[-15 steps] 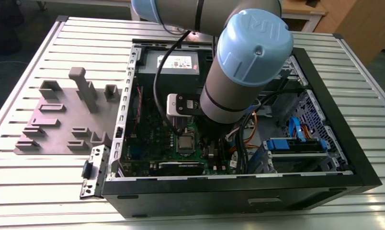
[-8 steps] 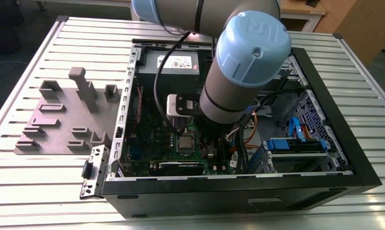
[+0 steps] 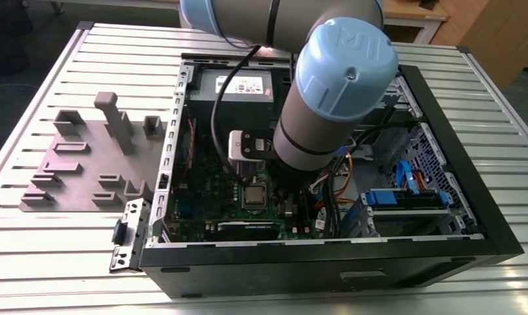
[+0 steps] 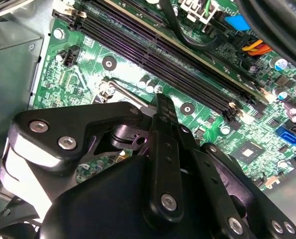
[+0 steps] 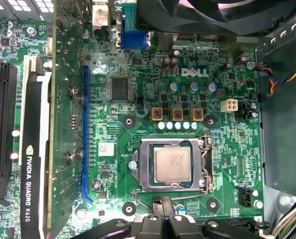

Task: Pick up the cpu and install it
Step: 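Install the first cpu locking lever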

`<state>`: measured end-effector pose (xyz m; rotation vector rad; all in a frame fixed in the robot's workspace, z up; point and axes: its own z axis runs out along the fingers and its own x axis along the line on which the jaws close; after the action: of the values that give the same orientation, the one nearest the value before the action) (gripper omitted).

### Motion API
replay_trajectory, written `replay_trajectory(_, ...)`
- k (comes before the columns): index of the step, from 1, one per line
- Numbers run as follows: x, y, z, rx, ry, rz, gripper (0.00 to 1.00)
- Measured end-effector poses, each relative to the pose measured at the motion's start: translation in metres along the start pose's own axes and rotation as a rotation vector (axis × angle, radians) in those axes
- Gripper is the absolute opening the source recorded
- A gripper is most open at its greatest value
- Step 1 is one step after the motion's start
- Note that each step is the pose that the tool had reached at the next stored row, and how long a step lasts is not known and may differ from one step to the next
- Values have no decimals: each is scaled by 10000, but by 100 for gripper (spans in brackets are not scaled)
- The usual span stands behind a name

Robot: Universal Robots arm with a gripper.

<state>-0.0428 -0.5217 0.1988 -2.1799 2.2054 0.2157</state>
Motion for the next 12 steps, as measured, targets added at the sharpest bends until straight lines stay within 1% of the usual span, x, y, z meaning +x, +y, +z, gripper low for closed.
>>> replay_trajectory(12, 32, 3, 22, 1, 8, 0, 11)
